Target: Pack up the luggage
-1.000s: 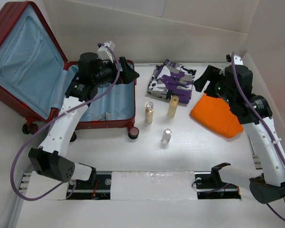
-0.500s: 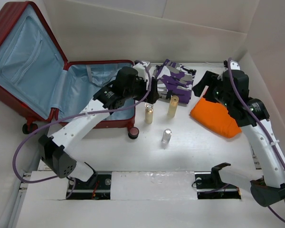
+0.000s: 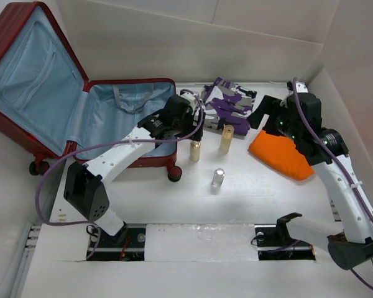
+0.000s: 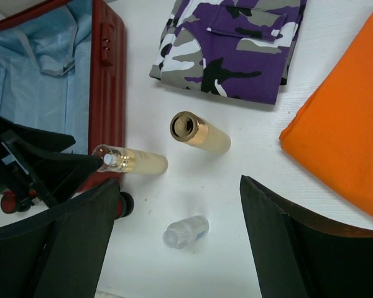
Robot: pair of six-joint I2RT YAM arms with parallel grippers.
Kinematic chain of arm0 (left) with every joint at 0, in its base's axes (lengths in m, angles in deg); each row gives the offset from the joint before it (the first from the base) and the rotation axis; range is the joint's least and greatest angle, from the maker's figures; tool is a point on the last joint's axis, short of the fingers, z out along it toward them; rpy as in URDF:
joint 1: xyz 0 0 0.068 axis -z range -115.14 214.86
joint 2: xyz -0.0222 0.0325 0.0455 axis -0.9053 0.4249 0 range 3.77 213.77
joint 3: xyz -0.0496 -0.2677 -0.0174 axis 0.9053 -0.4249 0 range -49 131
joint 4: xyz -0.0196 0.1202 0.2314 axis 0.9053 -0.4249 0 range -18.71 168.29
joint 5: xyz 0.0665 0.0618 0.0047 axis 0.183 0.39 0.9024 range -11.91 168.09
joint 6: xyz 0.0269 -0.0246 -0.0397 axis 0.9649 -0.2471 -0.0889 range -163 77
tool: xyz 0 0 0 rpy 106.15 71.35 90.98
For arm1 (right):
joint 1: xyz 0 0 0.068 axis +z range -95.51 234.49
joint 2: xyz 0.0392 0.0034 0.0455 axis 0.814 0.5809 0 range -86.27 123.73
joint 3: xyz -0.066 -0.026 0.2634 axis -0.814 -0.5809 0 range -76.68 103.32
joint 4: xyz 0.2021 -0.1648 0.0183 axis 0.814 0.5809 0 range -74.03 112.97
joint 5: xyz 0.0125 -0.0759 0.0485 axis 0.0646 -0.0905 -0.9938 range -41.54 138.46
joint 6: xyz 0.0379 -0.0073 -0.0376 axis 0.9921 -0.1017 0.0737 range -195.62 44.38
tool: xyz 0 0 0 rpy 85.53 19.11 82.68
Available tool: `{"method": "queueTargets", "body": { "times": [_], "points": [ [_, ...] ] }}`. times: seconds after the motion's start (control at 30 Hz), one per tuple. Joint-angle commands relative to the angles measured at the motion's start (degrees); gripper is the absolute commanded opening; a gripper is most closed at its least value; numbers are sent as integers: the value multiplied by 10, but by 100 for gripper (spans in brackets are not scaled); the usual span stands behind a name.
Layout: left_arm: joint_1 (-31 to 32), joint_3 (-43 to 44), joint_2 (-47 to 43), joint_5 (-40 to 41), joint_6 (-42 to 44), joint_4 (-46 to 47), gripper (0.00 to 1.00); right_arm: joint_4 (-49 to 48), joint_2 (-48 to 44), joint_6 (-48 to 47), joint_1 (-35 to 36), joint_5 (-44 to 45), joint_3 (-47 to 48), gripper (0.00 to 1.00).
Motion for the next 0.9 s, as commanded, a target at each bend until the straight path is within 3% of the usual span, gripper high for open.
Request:
{"method": "queueTargets", "body": {
  "times": [0.0, 0.33, 0.87],
  "points": [
    [23, -4, 6, 14, 13, 15, 80, -33, 6, -13, -5, -12, 0, 84],
    [41, 7, 46, 63, 15, 10, 78, -33, 18, -23, -10, -22, 0, 84],
    [41, 1, 81, 79, 20, 26, 48, -27, 23, -34, -20, -27, 5, 84]
  ]
}}
